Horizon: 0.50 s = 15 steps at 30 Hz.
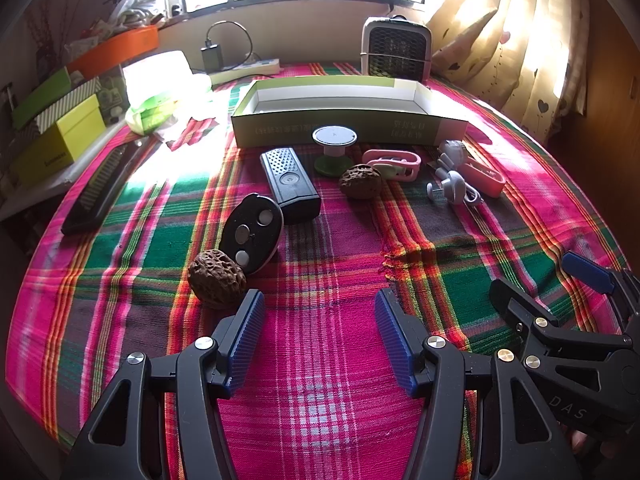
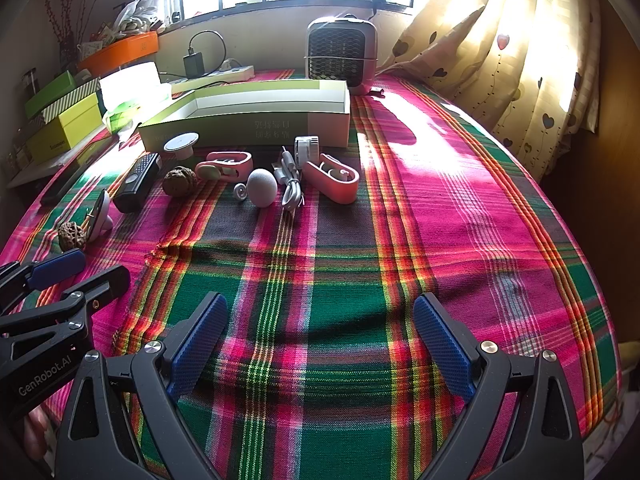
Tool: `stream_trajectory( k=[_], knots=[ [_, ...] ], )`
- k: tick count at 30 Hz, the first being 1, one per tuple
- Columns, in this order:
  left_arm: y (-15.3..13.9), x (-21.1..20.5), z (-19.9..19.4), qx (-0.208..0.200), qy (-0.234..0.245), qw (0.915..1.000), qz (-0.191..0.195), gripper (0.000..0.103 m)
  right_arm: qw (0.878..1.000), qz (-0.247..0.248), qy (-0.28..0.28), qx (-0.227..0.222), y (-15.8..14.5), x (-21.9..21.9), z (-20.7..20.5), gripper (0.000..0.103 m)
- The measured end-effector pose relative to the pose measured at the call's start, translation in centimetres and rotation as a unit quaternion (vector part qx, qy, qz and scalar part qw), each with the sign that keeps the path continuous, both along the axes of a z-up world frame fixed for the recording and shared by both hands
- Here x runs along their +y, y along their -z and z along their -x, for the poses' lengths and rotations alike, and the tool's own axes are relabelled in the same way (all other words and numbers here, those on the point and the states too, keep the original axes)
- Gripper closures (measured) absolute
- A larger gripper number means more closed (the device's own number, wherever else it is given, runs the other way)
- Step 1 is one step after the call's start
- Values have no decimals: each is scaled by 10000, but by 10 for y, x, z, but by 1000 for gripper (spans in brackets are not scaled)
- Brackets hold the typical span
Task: Organize objects
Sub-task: 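Reach the left tool to the brown walnut while the right tool reaches the pink ear hook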
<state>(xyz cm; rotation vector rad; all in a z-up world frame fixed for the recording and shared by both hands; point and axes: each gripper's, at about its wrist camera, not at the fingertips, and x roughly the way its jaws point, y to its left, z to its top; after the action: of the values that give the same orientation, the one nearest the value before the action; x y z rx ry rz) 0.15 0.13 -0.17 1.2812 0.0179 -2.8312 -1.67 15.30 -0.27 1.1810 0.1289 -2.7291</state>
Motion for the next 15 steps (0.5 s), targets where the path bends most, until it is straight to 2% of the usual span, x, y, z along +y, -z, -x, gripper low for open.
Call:
stream_trajectory(
  k=[15],
  knots=[
    [0,0,0,-3,8,10000,6,47,10000,0,2,7,0,-1,0,9]
  ],
)
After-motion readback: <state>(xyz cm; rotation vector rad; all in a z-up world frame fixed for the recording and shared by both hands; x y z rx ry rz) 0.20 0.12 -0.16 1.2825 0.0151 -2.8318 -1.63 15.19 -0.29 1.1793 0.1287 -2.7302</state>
